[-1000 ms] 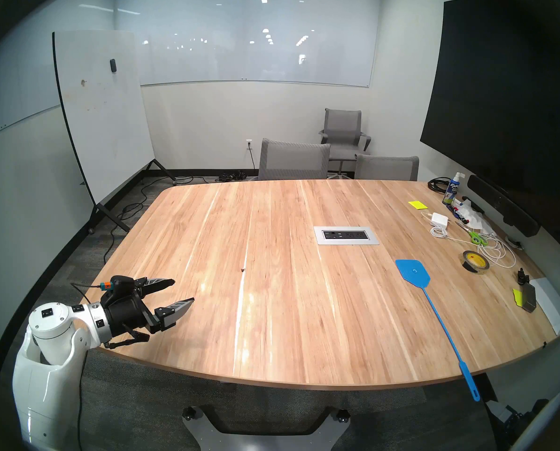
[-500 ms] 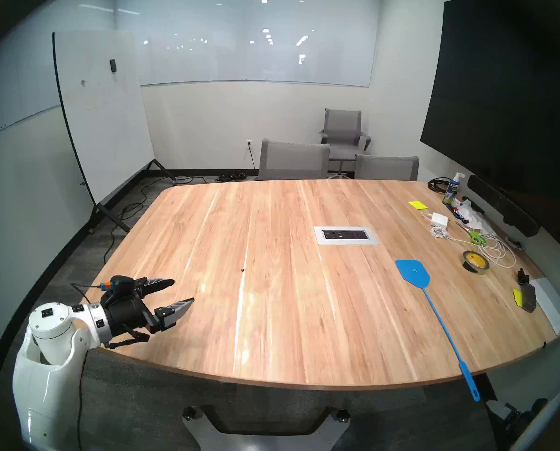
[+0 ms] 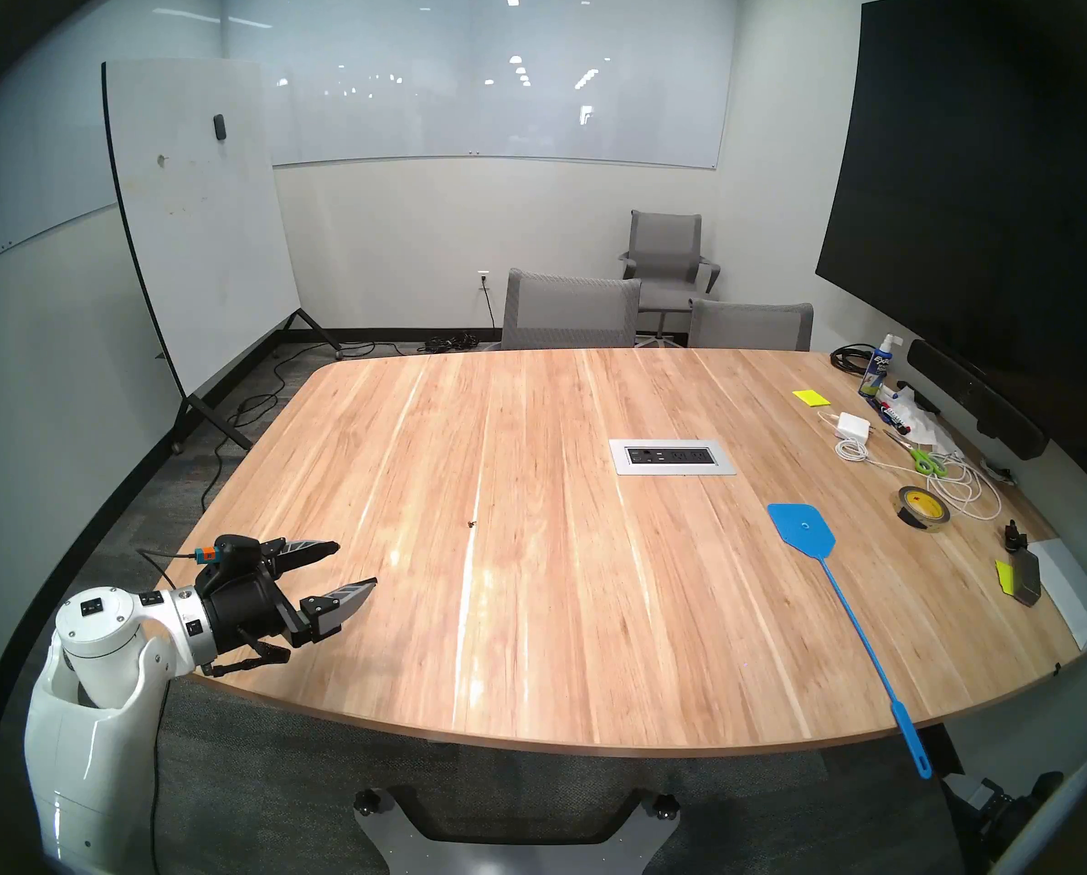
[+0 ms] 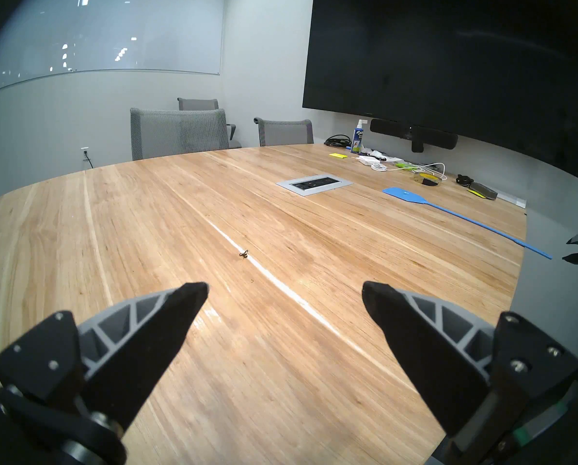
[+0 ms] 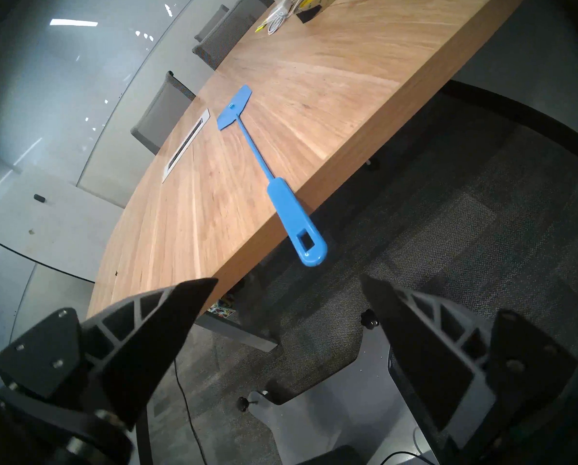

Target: Swat a bug on table

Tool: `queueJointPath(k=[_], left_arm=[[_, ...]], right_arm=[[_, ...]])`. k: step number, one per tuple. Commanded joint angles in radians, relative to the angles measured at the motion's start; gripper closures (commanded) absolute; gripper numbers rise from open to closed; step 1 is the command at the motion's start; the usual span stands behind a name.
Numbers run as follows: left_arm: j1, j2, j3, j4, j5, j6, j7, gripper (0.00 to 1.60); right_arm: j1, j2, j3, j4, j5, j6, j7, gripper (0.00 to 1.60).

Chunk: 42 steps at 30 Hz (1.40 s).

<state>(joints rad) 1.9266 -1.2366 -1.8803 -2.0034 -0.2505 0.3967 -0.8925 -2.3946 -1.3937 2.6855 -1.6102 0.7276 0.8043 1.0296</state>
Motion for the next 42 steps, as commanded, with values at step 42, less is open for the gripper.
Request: queueJointPath(k=[42], left_arm=[[-0.002, -0.001, -0.002, -0.016, 0.003, 0.003, -0.004, 0.00]], right_arm=[[0.050, -0.062, 0.006, -0.060, 0.117, 0.135, -0.129, 0.00]])
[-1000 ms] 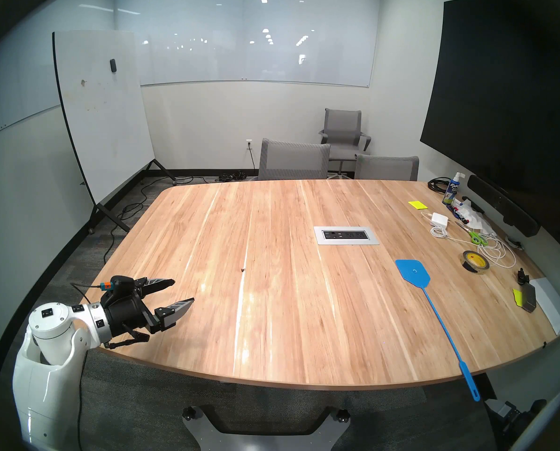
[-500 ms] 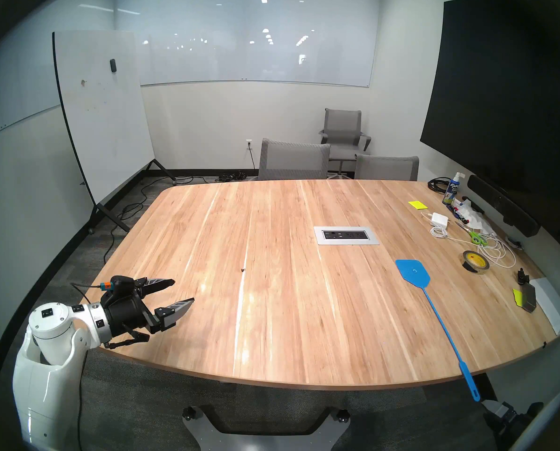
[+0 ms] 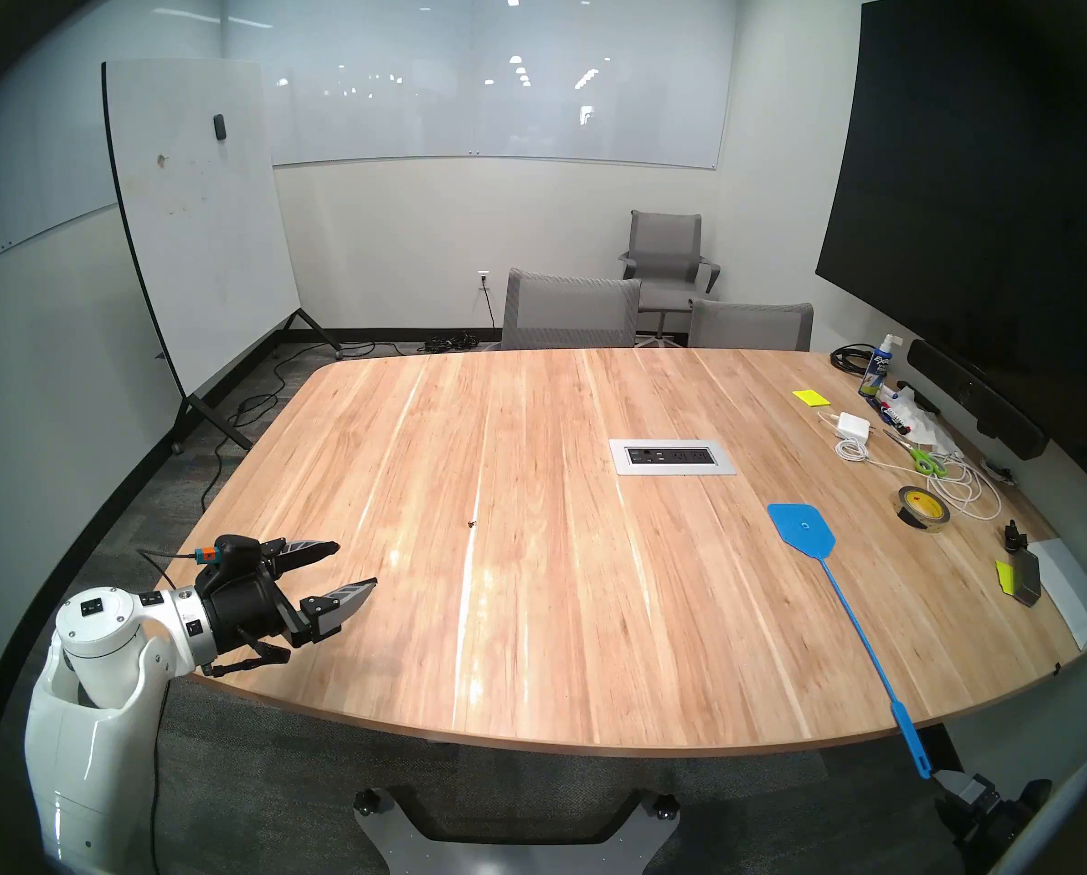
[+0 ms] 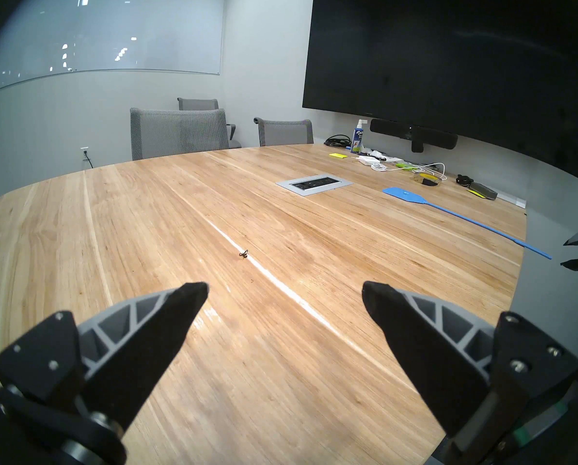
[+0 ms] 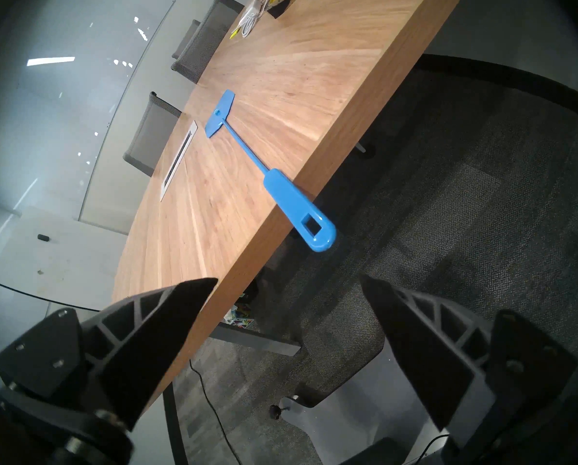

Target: Swat a bug on table

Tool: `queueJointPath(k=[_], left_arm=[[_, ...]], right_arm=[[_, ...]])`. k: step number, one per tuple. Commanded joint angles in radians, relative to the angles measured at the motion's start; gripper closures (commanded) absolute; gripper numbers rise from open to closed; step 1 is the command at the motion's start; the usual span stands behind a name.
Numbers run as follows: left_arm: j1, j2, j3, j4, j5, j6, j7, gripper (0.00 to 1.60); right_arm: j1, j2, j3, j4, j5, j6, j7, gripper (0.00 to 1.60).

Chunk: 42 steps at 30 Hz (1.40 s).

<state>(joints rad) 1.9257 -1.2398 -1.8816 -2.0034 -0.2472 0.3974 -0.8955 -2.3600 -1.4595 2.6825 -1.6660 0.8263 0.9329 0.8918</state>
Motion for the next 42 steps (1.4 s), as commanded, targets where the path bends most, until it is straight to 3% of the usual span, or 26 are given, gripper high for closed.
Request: queueJointPath(k=[1, 28, 37, 42], left_arm=[[-0.001, 0.002, -0.001, -0.016, 0.000, 0.002, -0.001, 0.00], [-0.002, 0.000, -0.002, -0.016, 0.002, 0.002, -0.003, 0.00], [-0.002, 0.000, -0.002, -0.016, 0.002, 0.002, -0.004, 0.00], [-0.002, -0.001, -0.002, -0.016, 0.002, 0.002, -0.004, 0.00]], right_arm=[[0.018, 0.003, 0.010, -0.004, 0.019, 0.011, 0.003, 0.00], [0.062, -0.017, 0.029, -0.018, 0.047, 0.027, -0.112, 0.00], [0.059, -0.011, 0.013, -0.010, 0.132, 0.027, -0.201, 0.00], [0.044, -0.010, 0.003, -0.014, 0.150, 0.027, -0.205, 0.00]])
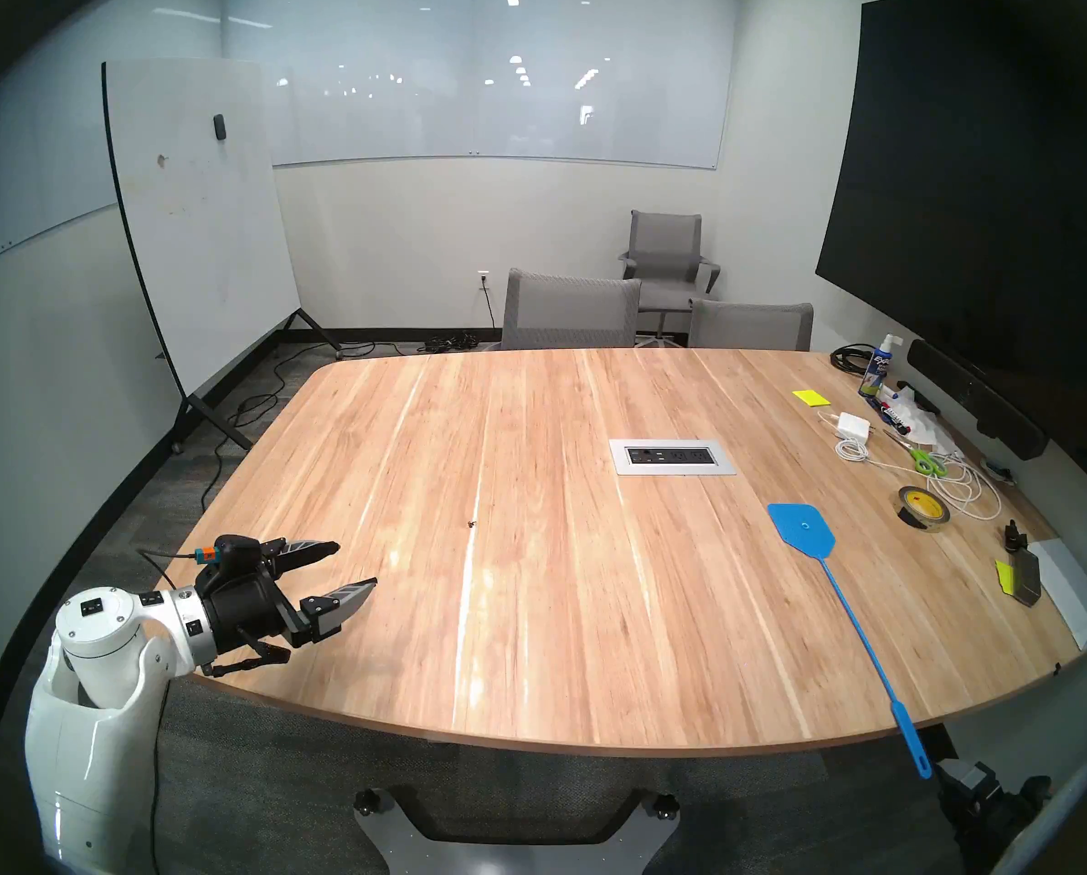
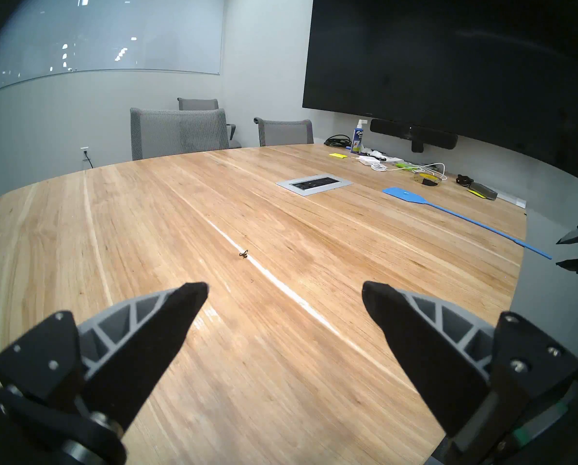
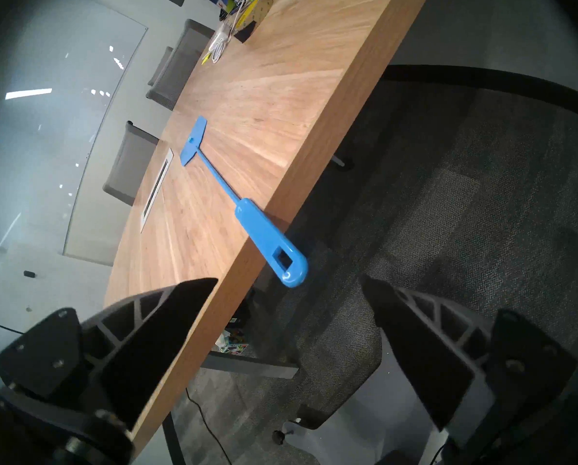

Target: Swat a bug on table

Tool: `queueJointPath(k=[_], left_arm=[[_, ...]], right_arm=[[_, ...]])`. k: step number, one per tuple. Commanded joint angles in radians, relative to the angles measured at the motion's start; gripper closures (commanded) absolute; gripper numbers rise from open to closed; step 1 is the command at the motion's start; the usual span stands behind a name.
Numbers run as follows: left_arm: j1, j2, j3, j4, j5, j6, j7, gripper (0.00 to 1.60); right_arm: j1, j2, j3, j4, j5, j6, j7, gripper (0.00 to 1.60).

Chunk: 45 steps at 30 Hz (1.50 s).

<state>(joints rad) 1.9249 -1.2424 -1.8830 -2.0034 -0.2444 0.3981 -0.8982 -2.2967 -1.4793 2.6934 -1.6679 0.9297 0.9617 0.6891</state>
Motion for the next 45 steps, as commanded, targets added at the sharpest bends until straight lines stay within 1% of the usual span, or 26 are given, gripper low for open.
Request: queueJointPath(k=[1, 2, 6, 11, 30, 39, 45], left_arm=[[-0.001, 0.002, -0.001, -0.016, 0.000, 0.002, -0.001, 0.00], [-0.001, 0.002, -0.001, -0.016, 0.000, 0.002, -0.001, 0.00], [-0.001, 0.002, -0.001, -0.016, 0.000, 0.002, -0.002, 0.00], [-0.001, 0.001, -0.001, -0.016, 0.000, 0.002, -0.002, 0.00], [-0.002, 0.000, -0.002, -0.016, 0.002, 0.002, -0.003, 0.00], [-0.002, -0.001, -0.002, -0.016, 0.003, 0.002, -0.004, 0.00], [-0.002, -0.001, -0.002, -0.016, 0.003, 0.002, -0.005, 0.00]], right_arm=[[-0.030, 0.008, -0.014, -0.018, 0.045, -0.002, 0.008, 0.00], [-0.037, 0.004, -0.017, -0.022, 0.041, -0.002, 0.022, 0.00], [-0.061, -0.022, -0.031, -0.050, 0.035, -0.002, 0.031, 0.00], [-0.075, -0.026, -0.039, -0.056, 0.038, -0.002, 0.039, 0.00], [-0.067, -0.003, -0.051, -0.018, 0.059, -0.002, 0.039, 0.00], [-0.050, 0.010, -0.084, 0.003, 0.044, -0.002, 0.044, 0.00], [-0.047, 0.010, -0.100, 0.006, 0.037, -0.029, 0.060, 0.00]])
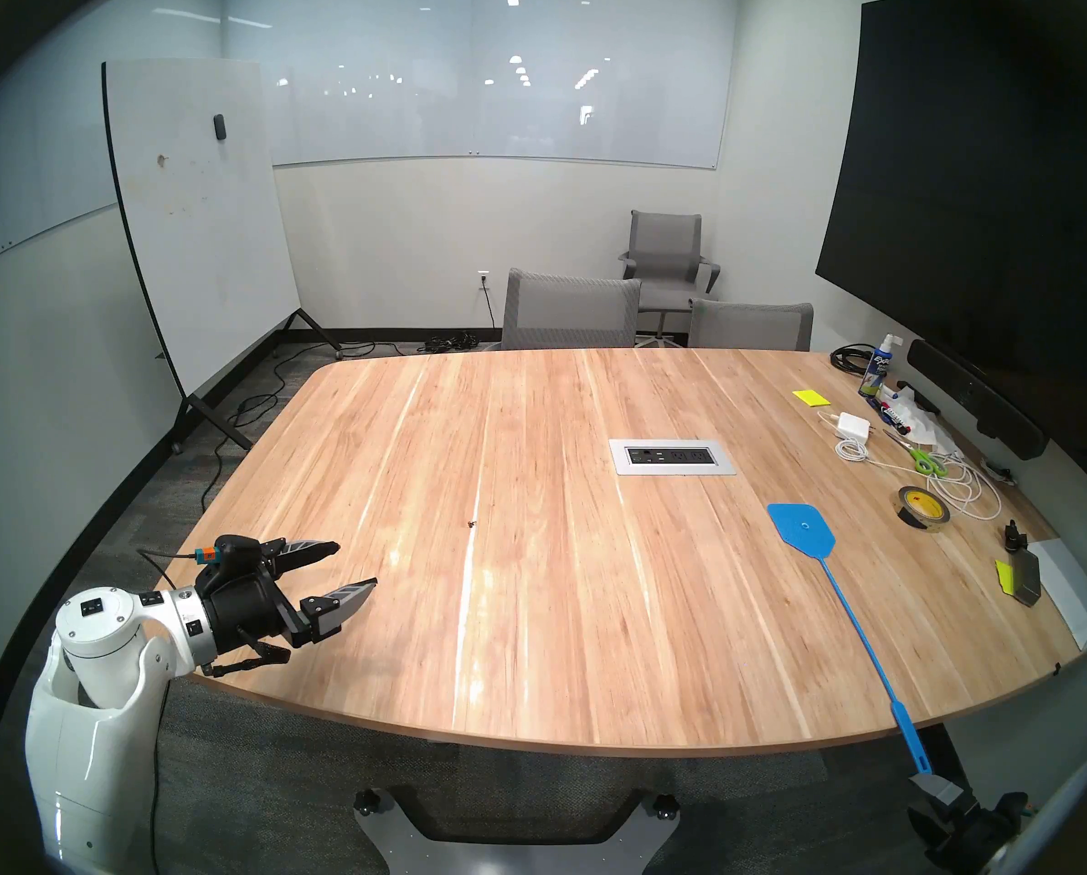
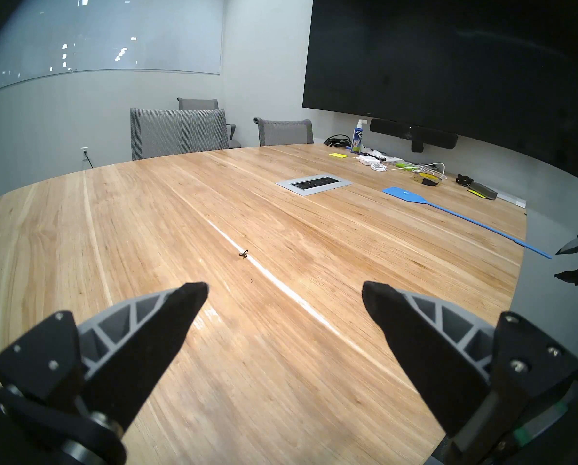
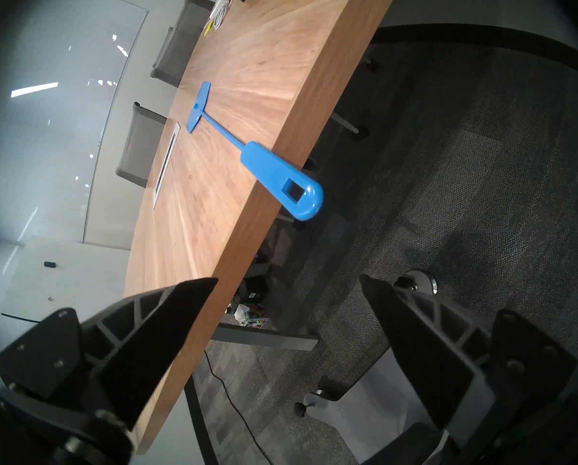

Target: Swat a bug on table

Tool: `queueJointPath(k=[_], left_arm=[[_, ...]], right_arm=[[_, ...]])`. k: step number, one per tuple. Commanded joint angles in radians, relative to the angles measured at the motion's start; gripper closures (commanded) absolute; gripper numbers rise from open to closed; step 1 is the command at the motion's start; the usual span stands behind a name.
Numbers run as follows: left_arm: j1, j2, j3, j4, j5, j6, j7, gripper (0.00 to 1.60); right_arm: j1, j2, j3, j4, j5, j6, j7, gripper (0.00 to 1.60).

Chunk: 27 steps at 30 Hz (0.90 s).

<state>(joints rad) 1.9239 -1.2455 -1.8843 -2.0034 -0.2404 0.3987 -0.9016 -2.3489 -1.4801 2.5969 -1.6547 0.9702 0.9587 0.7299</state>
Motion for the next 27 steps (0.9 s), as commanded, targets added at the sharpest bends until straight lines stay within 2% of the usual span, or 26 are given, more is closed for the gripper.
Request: queueJointPath(k=[1, 27], left_arm=[[-0.001, 0.002, -0.001, -0.016, -0.001, 0.002, -0.001, 0.00], [-0.002, 0.000, -0.002, -0.016, 0.001, 0.002, -0.003, 0.00]], right_arm=[[0.006, 0.012, -0.004, -0.006, -0.004, -0.027, 0.020, 0.00], [0.053, 0.019, 0.007, 0.015, 0.009, -0.039, 0.021, 0.00]])
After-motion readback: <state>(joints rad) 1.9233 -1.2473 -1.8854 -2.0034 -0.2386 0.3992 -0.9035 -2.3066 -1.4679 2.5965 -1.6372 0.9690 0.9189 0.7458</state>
